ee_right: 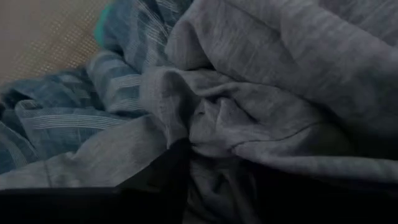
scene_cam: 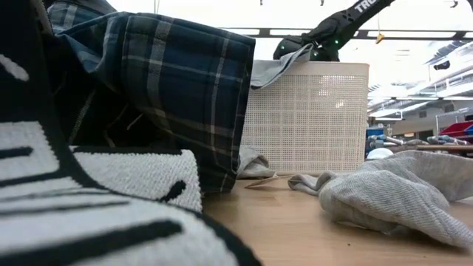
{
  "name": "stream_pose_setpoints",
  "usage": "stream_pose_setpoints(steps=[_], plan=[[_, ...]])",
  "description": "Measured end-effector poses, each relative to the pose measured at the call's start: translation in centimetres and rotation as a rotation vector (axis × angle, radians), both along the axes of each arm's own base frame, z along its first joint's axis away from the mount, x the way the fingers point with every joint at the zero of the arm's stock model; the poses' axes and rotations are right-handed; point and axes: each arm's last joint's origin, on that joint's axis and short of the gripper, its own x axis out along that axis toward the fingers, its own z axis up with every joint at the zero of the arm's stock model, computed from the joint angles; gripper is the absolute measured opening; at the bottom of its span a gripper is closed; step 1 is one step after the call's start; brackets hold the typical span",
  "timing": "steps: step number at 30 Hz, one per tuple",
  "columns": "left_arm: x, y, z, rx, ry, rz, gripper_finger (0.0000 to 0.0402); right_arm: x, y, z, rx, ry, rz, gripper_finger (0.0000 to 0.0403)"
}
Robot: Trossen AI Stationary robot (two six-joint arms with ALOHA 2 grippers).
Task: Sort clothes
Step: Put the gray shirt into the laundry bin
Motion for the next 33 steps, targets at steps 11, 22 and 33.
stream_pose_setpoints(steps=[11,22,33], plan=[[0.0,-0.2,-0.2,-0.031,0.035,-0.068,0.009,0.9,-0.7,8.2,0.033,-0.115,0.011,0.0124],[0.0,-0.3,-0.3,-0.043,0.053,-0.104,0.009,2.1,1.3,15.6,0.174,-0.404,0.151,0.012],[-0.1,-0.2,-0.4,-0.032,0.061,-0.097,0.009,5.3,3.4,6.3,0.498,-0.166,0.075,0.0114]])
